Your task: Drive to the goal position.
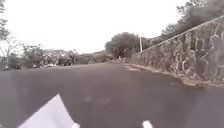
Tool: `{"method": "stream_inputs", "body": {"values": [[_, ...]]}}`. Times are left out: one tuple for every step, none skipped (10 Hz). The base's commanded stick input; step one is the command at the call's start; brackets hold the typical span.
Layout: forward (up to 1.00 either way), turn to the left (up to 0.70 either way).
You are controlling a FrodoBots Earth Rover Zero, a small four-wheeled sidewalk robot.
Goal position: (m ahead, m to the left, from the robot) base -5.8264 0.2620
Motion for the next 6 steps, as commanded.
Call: {"method": "stream_inputs", "body": {"values": [[0.50, 0.00], [0.50, 0.00], [0.50, 0.00], [0.50, 0.00], [0.50, 0.00], [0.50, 0.00]]}}
